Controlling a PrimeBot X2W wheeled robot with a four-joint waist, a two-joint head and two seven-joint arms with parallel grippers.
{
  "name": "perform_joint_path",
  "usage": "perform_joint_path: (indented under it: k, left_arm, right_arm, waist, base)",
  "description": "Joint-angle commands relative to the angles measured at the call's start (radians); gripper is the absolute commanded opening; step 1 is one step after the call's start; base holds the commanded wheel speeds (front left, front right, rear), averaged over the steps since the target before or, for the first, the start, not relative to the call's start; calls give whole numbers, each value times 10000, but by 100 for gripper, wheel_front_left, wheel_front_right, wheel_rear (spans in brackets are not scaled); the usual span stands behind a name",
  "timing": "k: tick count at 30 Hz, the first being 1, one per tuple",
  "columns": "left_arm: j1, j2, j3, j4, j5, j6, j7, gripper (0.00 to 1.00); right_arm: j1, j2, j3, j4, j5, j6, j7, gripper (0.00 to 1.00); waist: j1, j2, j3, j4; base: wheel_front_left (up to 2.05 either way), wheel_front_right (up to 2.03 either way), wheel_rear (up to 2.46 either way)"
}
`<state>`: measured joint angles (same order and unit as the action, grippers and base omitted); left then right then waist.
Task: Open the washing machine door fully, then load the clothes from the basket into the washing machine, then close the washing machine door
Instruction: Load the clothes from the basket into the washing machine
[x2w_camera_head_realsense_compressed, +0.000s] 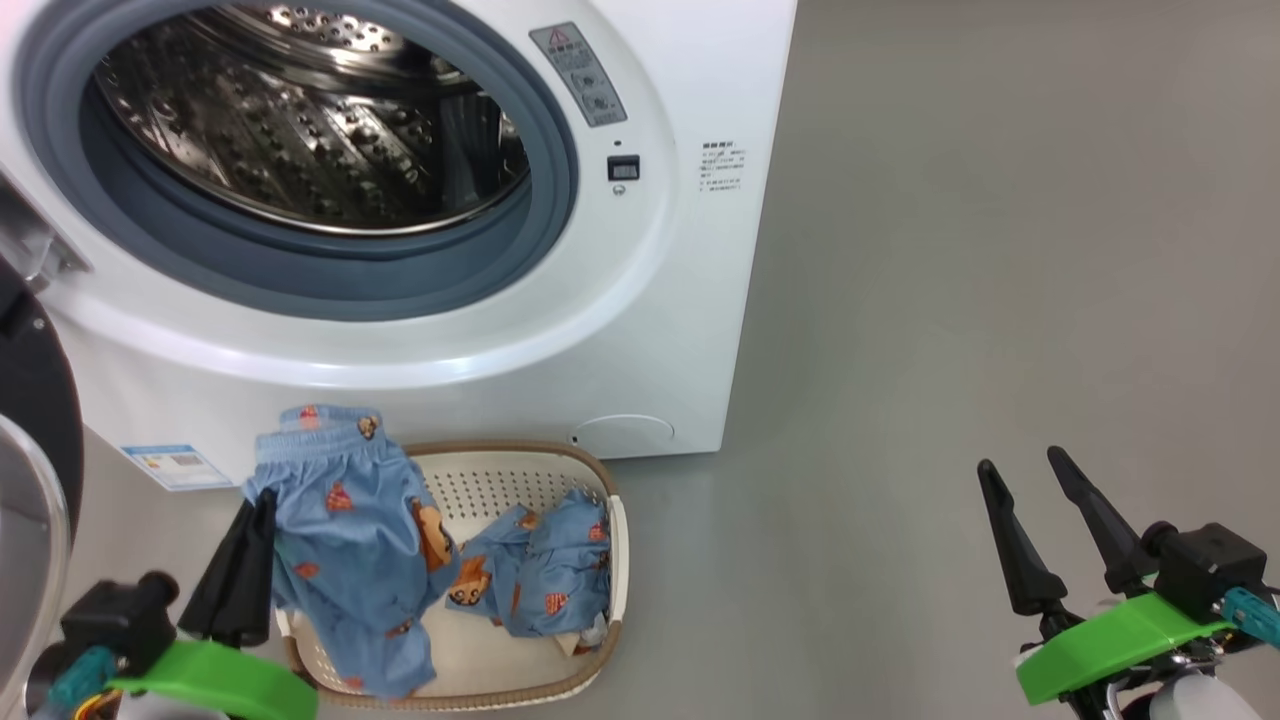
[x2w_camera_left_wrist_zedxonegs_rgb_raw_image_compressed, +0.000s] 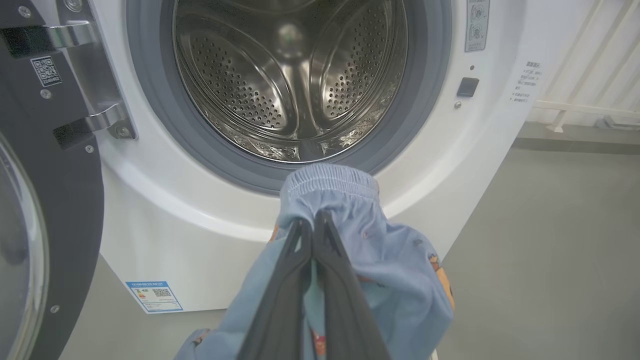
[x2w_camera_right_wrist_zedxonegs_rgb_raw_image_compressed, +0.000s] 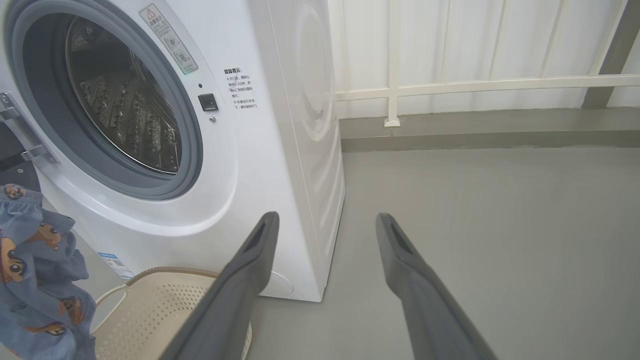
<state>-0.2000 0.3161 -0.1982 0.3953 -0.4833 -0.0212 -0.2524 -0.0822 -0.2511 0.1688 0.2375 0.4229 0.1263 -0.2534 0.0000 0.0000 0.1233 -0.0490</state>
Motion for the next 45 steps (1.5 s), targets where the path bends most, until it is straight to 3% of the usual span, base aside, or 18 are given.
perform_joint_path:
  k: [1,11,19,32,45]
  left_arm:
    - [62,229,508,-488,161,86,-93,0]
    - [956,64,890,-1479,352,237,-93,0]
    - [453,90,926,-1457,309,189,-91,0]
    - [-2609,414,1001,-561,253,38,210,0]
    - [-6696,709,824,2272,470,-200,334,0]
  right_arm:
    - [110,-180,104,-216,41,44,-84,100]
    - [328,-193,-23,-283,44,44,-84,100]
    - [106,-144,-78,-392,26,44,-84,100]
    - [-774,152,-62,-489,-13,44,-84,100]
    - [-1805,412,164,-508,3,44,-84,100]
  waist:
    - [0,0,-164,21]
    - [0,0,-311,46]
    - [0,0,162,-2]
    - [0,0,1724,-225]
    - [0,0,3248,-639]
  base:
    - [0,0,0]
    - [0,0,0]
    - [0,0,0]
    - [0,0,0]
    - [0,0,0]
